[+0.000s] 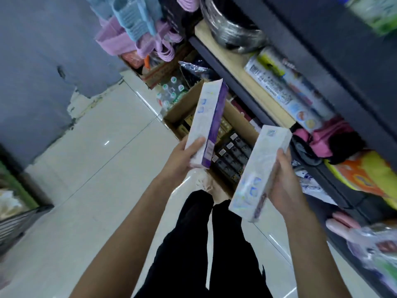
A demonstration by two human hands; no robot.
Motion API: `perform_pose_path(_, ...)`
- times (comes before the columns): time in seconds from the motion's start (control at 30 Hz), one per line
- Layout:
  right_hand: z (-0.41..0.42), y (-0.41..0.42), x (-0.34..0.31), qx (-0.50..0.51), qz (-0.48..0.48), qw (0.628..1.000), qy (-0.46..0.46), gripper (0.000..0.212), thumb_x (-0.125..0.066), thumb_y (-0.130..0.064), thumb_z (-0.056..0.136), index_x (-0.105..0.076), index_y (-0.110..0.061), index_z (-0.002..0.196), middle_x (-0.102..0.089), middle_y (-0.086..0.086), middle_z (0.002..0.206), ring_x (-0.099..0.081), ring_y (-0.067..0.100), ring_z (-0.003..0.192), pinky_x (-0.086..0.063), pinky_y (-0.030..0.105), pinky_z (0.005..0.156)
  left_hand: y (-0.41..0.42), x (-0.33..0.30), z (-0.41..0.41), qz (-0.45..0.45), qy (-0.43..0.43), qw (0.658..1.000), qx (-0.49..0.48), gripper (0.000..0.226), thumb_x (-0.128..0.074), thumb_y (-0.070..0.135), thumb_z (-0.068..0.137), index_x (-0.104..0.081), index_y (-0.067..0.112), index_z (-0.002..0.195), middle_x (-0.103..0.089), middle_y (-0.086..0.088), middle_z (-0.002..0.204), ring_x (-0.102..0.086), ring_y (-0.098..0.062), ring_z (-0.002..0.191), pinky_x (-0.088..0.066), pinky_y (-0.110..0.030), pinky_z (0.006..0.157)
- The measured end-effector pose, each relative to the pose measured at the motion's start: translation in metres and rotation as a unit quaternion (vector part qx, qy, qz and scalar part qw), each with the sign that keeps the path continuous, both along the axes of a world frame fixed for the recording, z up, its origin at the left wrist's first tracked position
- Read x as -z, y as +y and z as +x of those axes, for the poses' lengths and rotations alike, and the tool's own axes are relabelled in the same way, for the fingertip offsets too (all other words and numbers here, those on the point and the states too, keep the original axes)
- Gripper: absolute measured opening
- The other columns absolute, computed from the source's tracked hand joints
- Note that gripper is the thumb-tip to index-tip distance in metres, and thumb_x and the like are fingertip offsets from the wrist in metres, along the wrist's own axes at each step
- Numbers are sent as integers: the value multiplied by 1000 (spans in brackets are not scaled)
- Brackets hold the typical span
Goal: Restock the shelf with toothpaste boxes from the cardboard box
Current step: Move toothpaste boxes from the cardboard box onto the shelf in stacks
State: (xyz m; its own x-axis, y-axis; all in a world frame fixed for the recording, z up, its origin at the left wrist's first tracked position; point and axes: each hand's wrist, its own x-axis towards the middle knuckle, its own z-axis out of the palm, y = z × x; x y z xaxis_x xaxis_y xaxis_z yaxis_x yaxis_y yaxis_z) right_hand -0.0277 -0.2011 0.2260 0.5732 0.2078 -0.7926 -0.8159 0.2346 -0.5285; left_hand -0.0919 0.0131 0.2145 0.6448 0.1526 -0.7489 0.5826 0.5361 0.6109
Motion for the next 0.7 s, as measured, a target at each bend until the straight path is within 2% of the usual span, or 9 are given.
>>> perform_pose_path(0.1, -6, 2, -48, 32, 10, 999, -27, 38, -34, -25, 100, -43, -27, 136, -64, -4, 118, -62, 12, 99, -51, 31, 76, -18, -46, -5, -86, -27, 995, -31, 38, -48, 39, 86, -54, 15, 114, -72, 6, 76, -67, -6, 65, -53, -19, 57)
perform_pose_path(0.17, -8, 1, -74, 50, 10, 998, -34, 34, -32, -20, 100, -45, -25, 131, -64, -2, 110, -62, 15, 93, -50, 33, 78, -24, -67, -9, -116, -37, 992, -35, 29, -42, 40, 92, -58, 19, 104, -72, 6, 76, -68, -6, 68, -54, -18, 59)
perform_pose_path(0.23, -9, 0, -95, 42, -9, 999, -28, 30, -42, -21, 98, -52, -19, 125, -65, 2, 107, -62, 17, 90, -50, 33, 79, -27, -82, -12, -117, -57, 991, -3, 27, -49, 41, 89, -64, 21, 99, -72, 5, 75, -67, -7, 66, -53, -19, 59)
perform_pose_path(0.3, -10, -2, -112, 6, -38, 999, -35, 21, -57, -23, 88, -62, -16, 107, -68, 1, 88, -61, 16, 76, -47, 30, 68, -26, -91, -14, -100, -84, 990, 56, 29, -66, 46, 80, -71, 21, 95, -71, 1, 78, -66, -12, 66, -54, -24, 58)
perform_pose_path(0.4, -10, -8, -129, -17, -63, 996, -64, 17, -68, -25, 79, -62, -17, 93, -67, -2, 74, -60, 16, 70, -43, 29, 61, -28, -101, -9, -94, -109, 980, 137, 50, -77, 40, 67, -62, 20, 110, -72, -2, 93, -68, -16, 77, -56, -29, 63)
perform_pose_path(0.47, -9, -10, -137, -8, -63, 993, -97, 13, -64, -24, 85, -58, -18, 95, -69, -4, 76, -64, 14, 73, -48, 28, 62, -34, -109, -3, -107, -107, 979, 139, 48, -64, 28, 74, -57, 16, 120, -72, -2, 94, -68, -16, 78, -55, -29, 65)
perform_pose_path(0.53, -8, -8, -145, 12, -79, 988, -132, 26, -67, -26, 85, -54, -21, 106, -70, -6, 87, -67, 12, 79, -52, 29, 66, -43, -117, 5, -90, -110, 977, 157, 53, -57, 23, 75, -53, 16, 127, -71, -4, 97, -66, -20, 81, -56, -32, 70)
perform_pose_path(0.6, -6, -4, -152, 33, -115, 980, -159, 42, -70, -29, 83, -46, -22, 116, -70, -4, 101, -70, 13, 87, -56, 33, 71, -54, -123, 11, -71, -129, 972, 183, 51, -58, 23, 76, -52, 22, 127, -71, -5, 108, -67, -25, 92, -55, -38, 78)
perform_pose_path(0.7, 3, -6, -161, 58, -179, 966, -178, 51, -65, -36, 86, -34, -19, 123, -64, 1, 114, -68, 13, 93, -58, 35, 78, -69, -135, 17, -65, -133, 971, 189, 44, -69, 35, 80, -54, 28, 121, -71, -2, 111, -68, -19, 99, -57, -34, 80)
